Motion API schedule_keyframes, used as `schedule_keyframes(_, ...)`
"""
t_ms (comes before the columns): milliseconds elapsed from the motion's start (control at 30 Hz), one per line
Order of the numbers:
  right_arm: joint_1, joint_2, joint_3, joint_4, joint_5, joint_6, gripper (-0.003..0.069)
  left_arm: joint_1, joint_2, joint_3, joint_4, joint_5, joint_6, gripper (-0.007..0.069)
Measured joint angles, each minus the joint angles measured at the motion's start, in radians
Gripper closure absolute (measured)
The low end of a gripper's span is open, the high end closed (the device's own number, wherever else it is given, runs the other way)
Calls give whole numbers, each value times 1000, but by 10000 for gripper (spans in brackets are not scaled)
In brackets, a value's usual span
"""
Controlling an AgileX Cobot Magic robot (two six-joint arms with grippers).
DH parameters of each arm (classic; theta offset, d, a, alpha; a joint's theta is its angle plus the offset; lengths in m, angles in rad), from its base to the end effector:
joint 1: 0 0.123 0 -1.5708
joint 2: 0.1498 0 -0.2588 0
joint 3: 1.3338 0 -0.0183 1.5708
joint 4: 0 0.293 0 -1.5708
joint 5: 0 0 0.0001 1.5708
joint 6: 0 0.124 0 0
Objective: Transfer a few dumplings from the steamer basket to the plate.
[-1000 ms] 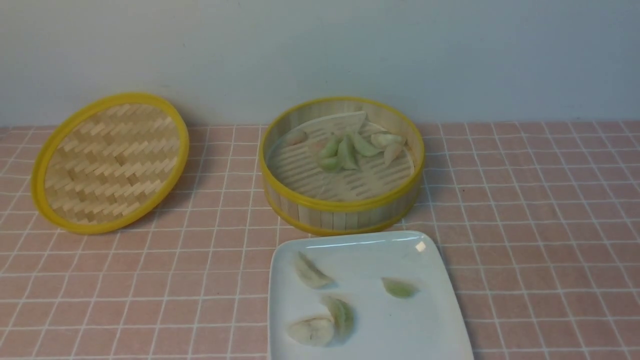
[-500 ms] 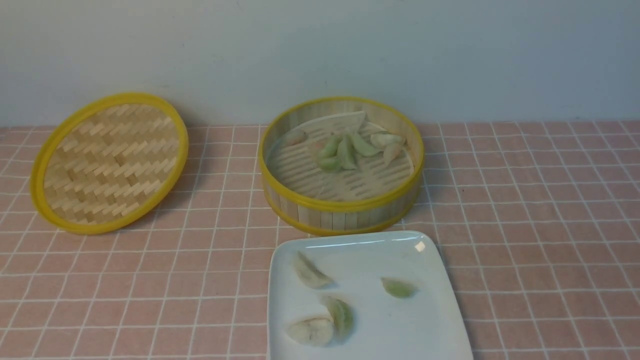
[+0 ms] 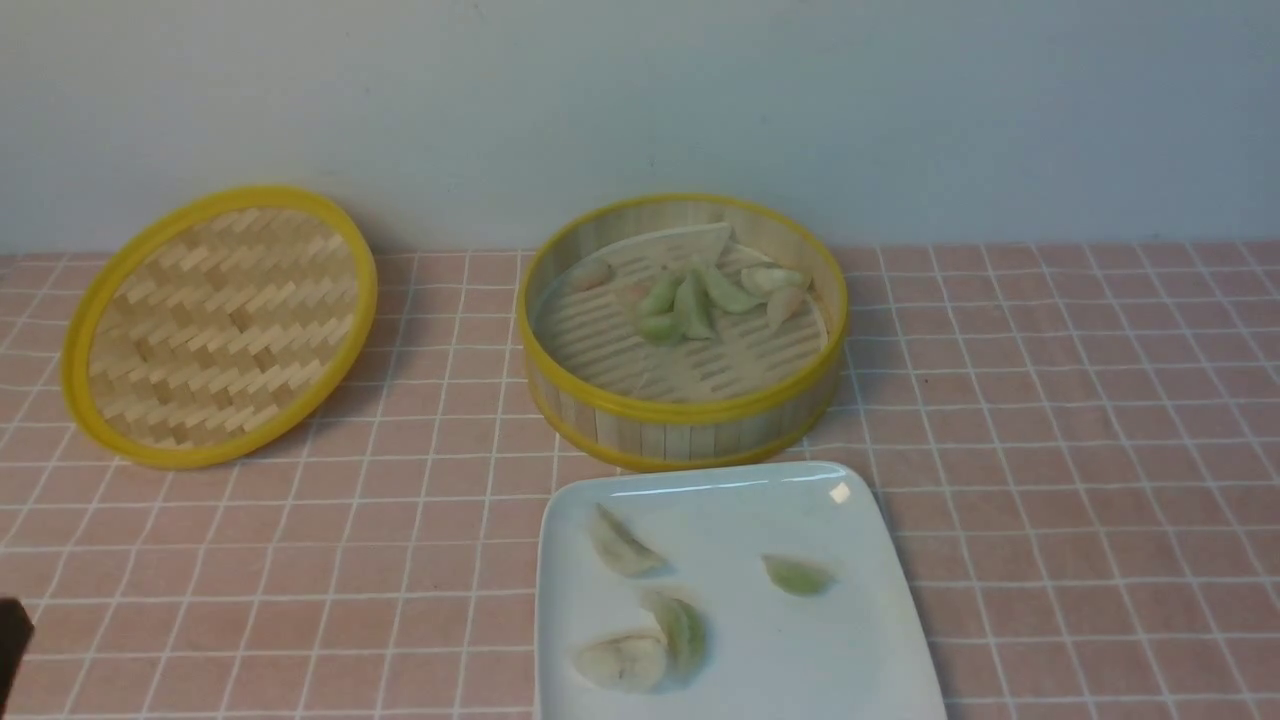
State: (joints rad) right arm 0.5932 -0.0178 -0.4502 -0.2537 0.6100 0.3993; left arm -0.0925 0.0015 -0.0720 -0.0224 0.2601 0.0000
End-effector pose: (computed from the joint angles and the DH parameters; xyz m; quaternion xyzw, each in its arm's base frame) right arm 0.0974 0.0441 0.3221 -0.0951 0.7145 0.2157 0.6587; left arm 0.1533 -0.0149 0.2133 0.0282 0.7418 -0.0404 0.6688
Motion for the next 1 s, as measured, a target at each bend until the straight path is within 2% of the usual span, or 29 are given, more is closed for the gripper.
schedule_keyframes(167, 0, 0, 1, 0, 0, 0, 673, 39, -11, 99, 0, 13, 0, 631)
schedule_keyframes(367, 0, 0, 1, 0, 0, 0, 673, 41, -11, 101, 0, 79, 0, 631)
schedule_keyframes(1000, 0, 0, 1, -13, 3, 0, 673, 41, -11, 102, 0, 81, 0, 631)
